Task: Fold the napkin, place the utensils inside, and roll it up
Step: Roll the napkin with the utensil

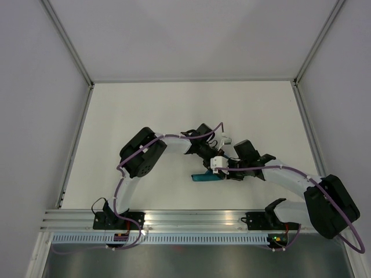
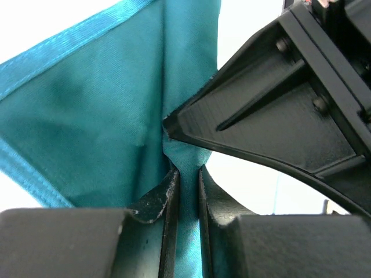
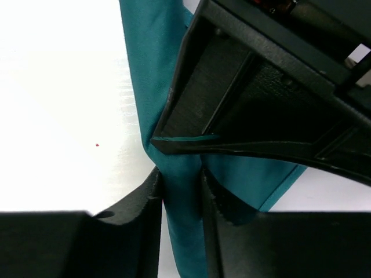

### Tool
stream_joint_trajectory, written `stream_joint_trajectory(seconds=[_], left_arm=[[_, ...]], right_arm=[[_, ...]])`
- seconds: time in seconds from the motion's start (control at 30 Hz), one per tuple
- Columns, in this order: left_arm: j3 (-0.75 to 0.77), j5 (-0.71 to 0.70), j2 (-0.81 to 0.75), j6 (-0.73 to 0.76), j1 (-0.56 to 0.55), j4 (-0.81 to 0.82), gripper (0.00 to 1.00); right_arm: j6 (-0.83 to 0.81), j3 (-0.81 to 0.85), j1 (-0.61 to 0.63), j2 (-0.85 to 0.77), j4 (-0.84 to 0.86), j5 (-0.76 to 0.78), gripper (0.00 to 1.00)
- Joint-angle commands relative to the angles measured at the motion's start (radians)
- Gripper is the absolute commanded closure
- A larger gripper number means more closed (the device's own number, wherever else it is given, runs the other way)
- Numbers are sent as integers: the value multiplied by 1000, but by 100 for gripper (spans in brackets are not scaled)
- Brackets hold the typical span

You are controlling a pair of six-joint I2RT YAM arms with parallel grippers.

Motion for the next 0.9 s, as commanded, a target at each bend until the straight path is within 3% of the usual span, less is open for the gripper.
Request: stream_joint_trajectory(seconds=[0.0,0.03,0.13,0.4,0.7,0.87], left_arm=[[-85,-256,74,-36,10,-164,79],[-93,-258,63,-62,10,-147,76],[-137,-287,-6,-125,22,-61,68],[-384,-376,-240,-432,157,293,66],[-626,-652,-518,-538,233,559,66],[-806,-821,-701,-481,238,761,65]], right_arm=[[3,3,1,29,16,19,73],[-1,11,1,43,13,18,79],[-11,35,3,82,-6,9,86],[-63,140,-2,245,-58,-20,92],[-96,334,-22,484,-168,-85,93],[-145,466,-40,612,-320,-125,94]])
